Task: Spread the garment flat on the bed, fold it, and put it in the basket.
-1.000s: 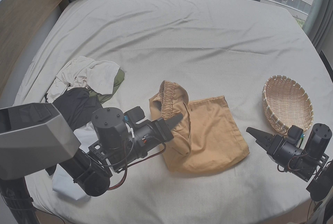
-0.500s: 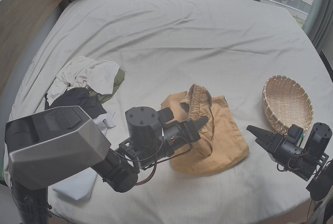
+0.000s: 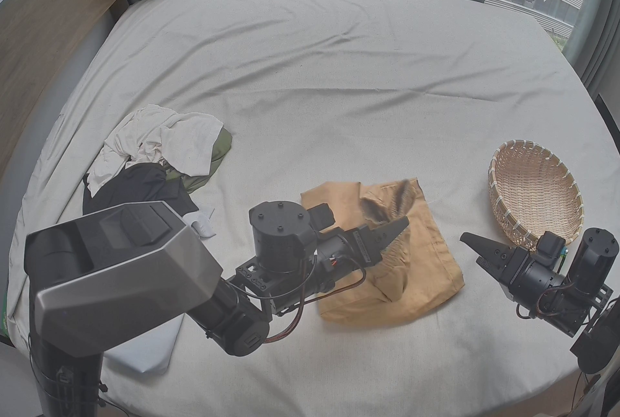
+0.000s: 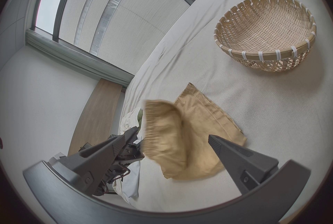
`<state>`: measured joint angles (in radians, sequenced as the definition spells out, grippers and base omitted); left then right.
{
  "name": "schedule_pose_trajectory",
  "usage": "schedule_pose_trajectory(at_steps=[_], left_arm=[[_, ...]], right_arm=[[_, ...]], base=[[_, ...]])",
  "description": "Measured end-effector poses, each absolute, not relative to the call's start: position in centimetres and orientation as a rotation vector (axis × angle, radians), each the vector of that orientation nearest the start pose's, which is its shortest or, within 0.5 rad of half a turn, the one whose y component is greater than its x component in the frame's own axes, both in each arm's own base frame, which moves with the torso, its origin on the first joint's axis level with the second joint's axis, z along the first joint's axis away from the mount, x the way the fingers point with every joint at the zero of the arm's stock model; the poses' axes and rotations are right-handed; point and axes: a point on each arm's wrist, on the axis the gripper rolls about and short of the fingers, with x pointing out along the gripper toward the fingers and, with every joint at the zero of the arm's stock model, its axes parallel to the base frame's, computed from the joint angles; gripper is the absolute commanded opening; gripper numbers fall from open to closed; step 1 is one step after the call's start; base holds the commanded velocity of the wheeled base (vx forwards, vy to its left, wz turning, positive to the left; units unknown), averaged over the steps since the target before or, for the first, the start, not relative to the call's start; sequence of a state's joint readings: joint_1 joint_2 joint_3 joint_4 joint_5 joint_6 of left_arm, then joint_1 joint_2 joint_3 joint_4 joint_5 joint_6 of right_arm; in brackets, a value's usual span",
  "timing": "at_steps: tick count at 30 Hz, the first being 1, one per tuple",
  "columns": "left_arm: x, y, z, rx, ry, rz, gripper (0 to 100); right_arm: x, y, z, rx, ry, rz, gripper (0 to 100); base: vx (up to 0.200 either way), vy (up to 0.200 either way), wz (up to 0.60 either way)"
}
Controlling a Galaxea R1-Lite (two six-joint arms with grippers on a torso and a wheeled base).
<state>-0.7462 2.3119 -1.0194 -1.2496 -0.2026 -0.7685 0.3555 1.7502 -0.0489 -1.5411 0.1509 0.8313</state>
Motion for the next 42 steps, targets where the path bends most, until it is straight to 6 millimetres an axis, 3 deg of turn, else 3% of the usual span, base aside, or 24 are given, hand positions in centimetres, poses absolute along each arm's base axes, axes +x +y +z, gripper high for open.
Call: schedule_pose_trajectory(at_steps=[7,12,18,29,37,42], left_arm=[[30.5,-29.4,6.6,-0.675,0.404,-0.849,100],[31.0,-28.1,6.7,-0.671,0.398,-0.812,100],[29.9,-25.5,7.4,-0.656,0.413,-0.773,100],[26.6,-19.1,9.1,-0.611,0.39,-0.688,100],[24.7,-12.8,10.1,-0.622,0.308,-0.564,100],[24.0,-10.5,10.5,-0.582,0.235,-0.538,100]], right_arm=[[19.2,7.5,9.5,0.794,0.364,0.405,100],[19.1,7.4,9.5,0.794,0.367,0.404,100],[19.2,7.6,9.6,0.793,0.365,0.412,100],[19.8,8.4,9.5,0.787,0.368,0.438,100],[20.8,9.0,9.1,0.782,0.378,0.441,100],[21.1,9.4,8.6,0.773,0.398,0.439,100]], base=[[0.0,0.0,0.0],[0.0,0.0,0.0],[0.0,0.0,0.0],[0.0,0.0,0.0],[0.0,0.0,0.0],[0.0,0.0,0.0]])
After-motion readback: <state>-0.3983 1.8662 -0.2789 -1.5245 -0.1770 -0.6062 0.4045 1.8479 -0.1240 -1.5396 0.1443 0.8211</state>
